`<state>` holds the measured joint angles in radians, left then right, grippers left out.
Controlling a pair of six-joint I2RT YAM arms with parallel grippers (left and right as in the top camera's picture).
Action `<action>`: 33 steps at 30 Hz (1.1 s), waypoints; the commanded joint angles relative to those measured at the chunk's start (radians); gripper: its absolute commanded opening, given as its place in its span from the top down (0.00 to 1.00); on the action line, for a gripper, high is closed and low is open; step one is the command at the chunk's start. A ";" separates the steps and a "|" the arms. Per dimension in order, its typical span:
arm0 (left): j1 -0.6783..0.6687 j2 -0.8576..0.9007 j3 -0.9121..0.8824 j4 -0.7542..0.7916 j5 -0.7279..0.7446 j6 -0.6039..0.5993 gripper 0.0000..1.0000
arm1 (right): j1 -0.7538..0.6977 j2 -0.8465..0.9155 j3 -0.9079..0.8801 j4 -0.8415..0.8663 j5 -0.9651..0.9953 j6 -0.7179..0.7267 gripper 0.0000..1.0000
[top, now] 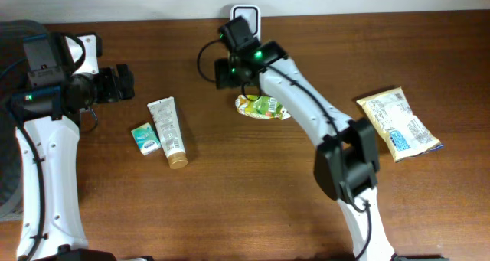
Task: Scan the item barcode
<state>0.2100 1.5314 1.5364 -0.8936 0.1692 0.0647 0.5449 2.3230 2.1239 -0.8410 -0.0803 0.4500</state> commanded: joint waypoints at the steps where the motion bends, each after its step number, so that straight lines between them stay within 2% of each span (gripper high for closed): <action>1: 0.002 -0.008 0.007 -0.001 0.011 0.019 0.01 | -0.008 0.090 -0.022 0.000 0.103 0.051 0.42; 3: 0.002 -0.008 0.007 -0.002 0.010 0.019 0.01 | -0.008 0.100 -0.023 0.002 0.104 0.021 0.42; 5: 0.002 -0.008 0.007 -0.001 0.011 0.019 0.01 | -0.004 0.104 -0.023 -0.006 -0.018 -0.069 0.42; 10: 0.002 -0.008 0.007 -0.002 0.011 0.019 0.01 | 0.032 0.103 -0.019 -0.233 -0.288 -0.246 0.44; 13: 0.002 -0.008 0.007 -0.001 0.011 0.019 0.01 | 0.019 0.072 -0.008 -0.426 -0.293 -0.348 0.44; 18: 0.002 -0.008 0.007 -0.002 0.010 0.019 0.01 | -0.079 -0.072 0.107 -0.639 -0.151 -0.348 0.37; 20: 0.002 -0.008 0.007 -0.002 0.011 0.019 0.01 | -0.123 -0.178 0.118 -0.649 -0.142 -0.266 0.36; 23: 0.002 -0.008 0.007 -0.002 0.010 0.019 0.01 | -0.183 -0.241 0.117 -0.719 -0.062 0.018 0.33; 24: 0.002 -0.008 0.007 -0.002 0.010 0.019 0.01 | -0.193 -0.240 0.107 -0.726 -0.069 0.045 0.28; 25: 0.002 -0.008 0.007 -0.002 0.011 0.019 0.01 | -0.193 -0.240 0.079 -0.722 -0.070 0.074 0.17; 26: 0.002 -0.008 0.007 -0.002 0.010 0.019 0.01 | -0.189 -0.240 0.049 -0.715 -0.072 0.098 0.12; 27: 0.002 -0.008 0.007 -0.002 0.011 0.019 0.01 | -0.179 -0.240 0.003 -0.701 -0.071 0.147 0.02; 29: 0.002 -0.008 0.007 -0.002 0.010 0.019 0.01 | -0.164 -0.240 -0.089 -0.646 -0.080 0.245 0.01; 33: 0.002 -0.008 0.007 -0.002 0.010 0.019 0.01 | -0.107 -0.240 -0.360 -0.389 -0.212 0.378 0.00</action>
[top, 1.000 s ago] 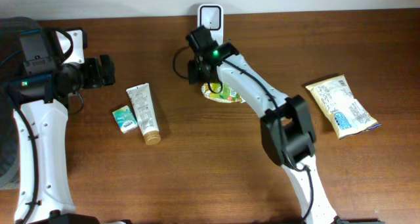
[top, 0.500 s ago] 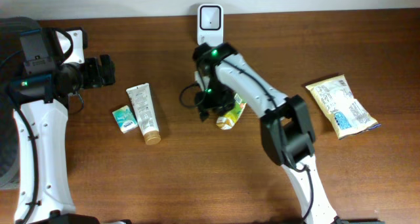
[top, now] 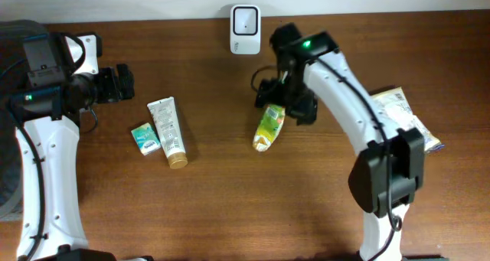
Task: Scan the item barcode
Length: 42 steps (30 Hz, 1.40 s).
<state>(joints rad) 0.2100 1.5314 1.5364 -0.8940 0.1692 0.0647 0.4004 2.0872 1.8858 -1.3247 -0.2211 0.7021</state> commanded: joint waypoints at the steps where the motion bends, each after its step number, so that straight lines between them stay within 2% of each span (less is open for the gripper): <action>1: 0.002 -0.008 0.007 -0.001 0.010 0.019 0.01 | 0.056 -0.004 -0.188 0.149 -0.072 0.180 0.02; 5: 0.002 -0.008 0.007 -0.001 0.011 0.019 0.01 | 0.109 -0.004 -0.395 0.344 -0.075 0.216 0.11; 7: 0.002 -0.008 0.007 -0.001 0.011 0.019 0.01 | 0.116 -0.004 -0.431 0.371 -0.068 0.216 0.21; 8: 0.002 -0.008 0.007 -0.001 0.011 0.019 0.01 | 0.116 -0.004 -0.438 0.372 -0.042 0.207 0.29; 10: 0.002 -0.008 0.007 -0.001 0.011 0.019 0.01 | 0.114 -0.004 -0.432 0.392 -0.029 0.127 0.43; 13: 0.002 -0.008 0.007 -0.001 0.010 0.019 0.01 | 0.115 -0.005 -0.403 0.402 -0.006 0.028 0.52; 16: 0.002 -0.008 0.007 -0.001 0.010 0.019 0.01 | 0.115 -0.005 -0.328 0.353 0.067 -0.052 0.67; 19: 0.002 -0.008 0.007 -0.001 0.010 0.019 0.01 | 0.124 -0.005 -0.263 0.327 0.129 -0.176 0.93; 20: 0.002 -0.008 0.007 -0.001 0.010 0.019 0.01 | 0.134 -0.005 -0.253 0.333 0.129 -0.219 0.96; 22: 0.002 -0.008 0.007 -0.001 0.011 0.019 0.01 | 0.161 -0.005 -0.246 0.337 0.186 -0.285 0.96; 27: 0.002 -0.008 0.007 -0.001 0.010 0.019 0.01 | 0.307 -0.003 -0.246 0.300 0.787 -0.480 0.96; 29: 0.002 -0.008 0.007 -0.001 0.010 0.019 0.01 | 0.328 -0.001 -0.246 0.303 0.866 -0.544 0.96; 36: 0.002 -0.008 0.007 -0.001 0.011 0.019 0.01 | 0.299 0.055 -0.248 0.296 0.888 -0.599 0.96; 37: 0.002 -0.008 0.007 -0.001 0.011 0.019 0.01 | 0.303 0.057 -0.248 0.291 0.878 -0.598 0.91; 38: 0.002 -0.008 0.007 -0.001 0.010 0.019 0.01 | 0.306 0.057 -0.248 0.285 0.857 -0.599 0.73; 39: 0.002 -0.008 0.007 -0.001 0.011 0.019 0.01 | 0.315 0.057 -0.247 0.271 0.820 -0.599 0.69; 42: 0.002 -0.008 0.007 -0.001 0.011 0.019 0.01 | 0.340 0.057 -0.247 0.257 0.693 -0.656 0.69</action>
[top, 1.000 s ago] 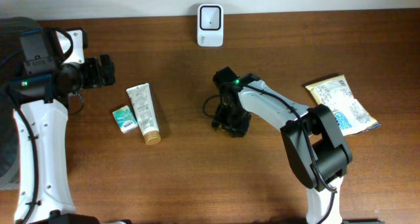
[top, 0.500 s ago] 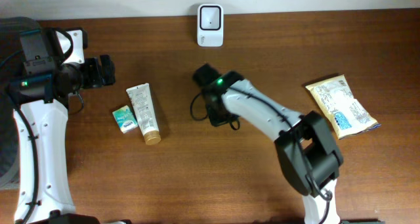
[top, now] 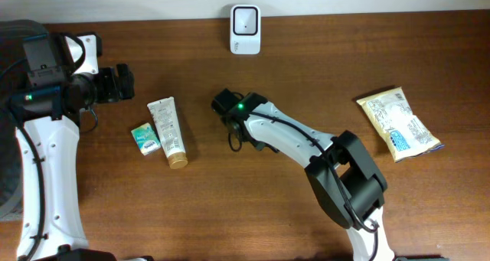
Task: Scan the item barcode
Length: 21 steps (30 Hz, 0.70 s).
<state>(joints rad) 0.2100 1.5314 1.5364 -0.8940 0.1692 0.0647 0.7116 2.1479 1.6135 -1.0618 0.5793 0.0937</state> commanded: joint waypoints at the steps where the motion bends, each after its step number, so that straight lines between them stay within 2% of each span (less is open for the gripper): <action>1: 0.002 -0.008 0.007 -0.001 0.010 0.019 0.01 | 0.031 -0.004 0.025 -0.005 -0.145 -0.065 0.69; 4: 0.002 -0.008 0.007 -0.001 0.011 0.019 0.01 | 0.024 -0.006 0.065 -0.045 -0.308 -0.069 0.70; 7: 0.002 -0.008 0.007 -0.001 0.010 0.019 0.01 | -0.053 -0.035 0.244 -0.143 -0.431 -0.106 0.69; 8: 0.002 -0.008 0.007 -0.001 0.011 0.019 0.01 | -0.102 -0.048 0.306 -0.160 -0.513 -0.142 0.63; 9: 0.002 -0.008 0.007 -0.001 0.011 0.019 0.01 | -0.158 -0.055 0.358 -0.170 -0.613 -0.179 0.39; 10: 0.002 -0.008 0.007 -0.001 0.011 0.019 0.01 | -0.214 -0.055 0.390 -0.173 -0.708 -0.212 0.26; 11: 0.002 -0.008 0.007 -0.001 0.010 0.019 0.01 | -0.280 -0.055 0.399 -0.169 -0.822 -0.253 0.18; 13: 0.002 -0.008 0.007 -0.001 0.011 0.019 0.01 | -0.440 -0.012 0.391 -0.173 -1.093 -0.344 0.16; 15: 0.002 -0.008 0.007 -0.001 0.010 0.019 0.01 | -0.514 0.051 0.386 -0.183 -1.229 -0.417 0.16; 21: 0.002 -0.008 0.007 -0.001 0.010 0.019 0.01 | -0.522 0.188 0.386 -0.295 -1.298 -0.595 0.35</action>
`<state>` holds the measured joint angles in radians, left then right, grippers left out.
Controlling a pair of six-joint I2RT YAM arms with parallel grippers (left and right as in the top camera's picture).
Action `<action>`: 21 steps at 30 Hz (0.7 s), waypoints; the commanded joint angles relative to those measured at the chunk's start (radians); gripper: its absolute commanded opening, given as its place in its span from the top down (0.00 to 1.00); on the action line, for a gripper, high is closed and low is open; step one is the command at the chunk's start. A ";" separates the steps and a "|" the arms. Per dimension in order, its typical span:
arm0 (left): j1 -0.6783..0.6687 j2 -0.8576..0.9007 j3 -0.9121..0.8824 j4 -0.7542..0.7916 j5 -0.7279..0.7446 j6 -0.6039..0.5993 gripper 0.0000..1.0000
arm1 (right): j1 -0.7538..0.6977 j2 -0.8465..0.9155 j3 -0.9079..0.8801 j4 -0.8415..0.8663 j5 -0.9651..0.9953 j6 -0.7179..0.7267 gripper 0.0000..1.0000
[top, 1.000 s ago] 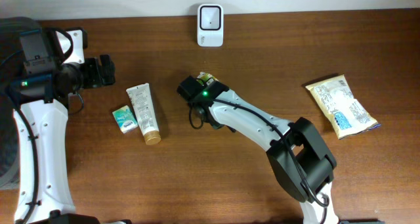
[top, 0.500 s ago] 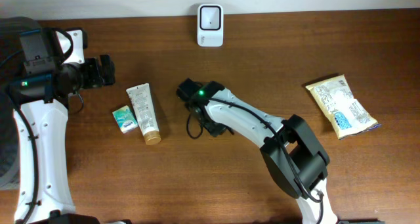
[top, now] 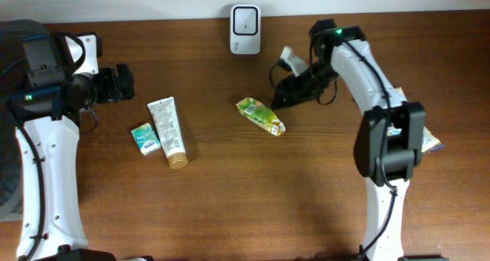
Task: Scan the item barcode
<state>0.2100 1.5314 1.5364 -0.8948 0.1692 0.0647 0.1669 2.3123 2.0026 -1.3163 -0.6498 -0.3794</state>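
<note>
A green and yellow pouch (top: pixel 260 115) lies flat on the wooden table (top: pixel 230 200) near its middle, with nothing touching it. The white scanner (top: pixel 245 20) stands at the back edge, behind and slightly left of the pouch. My right gripper (top: pixel 282 94) hovers to the right of the pouch and a little behind it, apart from it. Its jaws look open and empty. My left gripper (top: pixel 125 83) is far off at the left, open and holding nothing.
A white tube with a gold cap (top: pixel 167 131) and a small teal box (top: pixel 144 138) lie at the left. A cream snack bag (top: pixel 398 123) lies at the right, partly hidden behind my right arm.
My right gripper was low over the table's middle with the pouch out of sight. It now sits back to the right, and the pouch lies free on the table. The left arm is unchanged.
My right gripper was by the scanner with the pouch just below it. Then it held the pouch to the right of the scanner, farther from the wall. Then it was down over the table's middle. Now the pouch rests there, let go.
</note>
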 commanded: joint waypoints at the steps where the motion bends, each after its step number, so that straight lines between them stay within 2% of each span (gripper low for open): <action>1: 0.002 -0.008 0.007 0.000 0.011 0.019 0.01 | 0.026 0.036 -0.003 -0.063 -0.042 -0.141 0.37; 5: 0.002 -0.008 0.007 0.000 0.010 0.019 0.01 | 0.023 0.071 -0.003 -0.053 0.045 -0.145 0.39; 13: 0.002 -0.008 0.007 0.000 0.011 0.019 0.01 | 0.024 0.137 -0.007 -0.051 0.029 -0.171 0.41; 14: 0.002 -0.008 0.007 0.000 0.010 0.019 0.01 | 0.025 0.137 -0.008 -0.051 0.026 -0.171 0.47; 16: 0.002 -0.008 0.007 0.000 0.010 0.019 0.01 | 0.036 0.138 -0.008 -0.050 0.013 -0.171 0.67; 17: 0.002 -0.008 0.007 0.000 0.011 0.019 0.01 | 0.045 0.138 -0.008 -0.050 -0.002 -0.171 0.73; 20: 0.002 -0.008 0.007 0.000 0.010 0.019 0.01 | 0.093 0.150 -0.019 -0.039 0.000 -0.170 0.75; 21: 0.002 -0.008 0.007 0.000 0.010 0.019 0.01 | 0.118 0.154 -0.036 -0.016 0.032 -0.144 0.78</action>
<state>0.2100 1.5314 1.5364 -0.8944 0.1692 0.0647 0.2176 2.4248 1.9991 -1.3655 -0.6605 -0.5377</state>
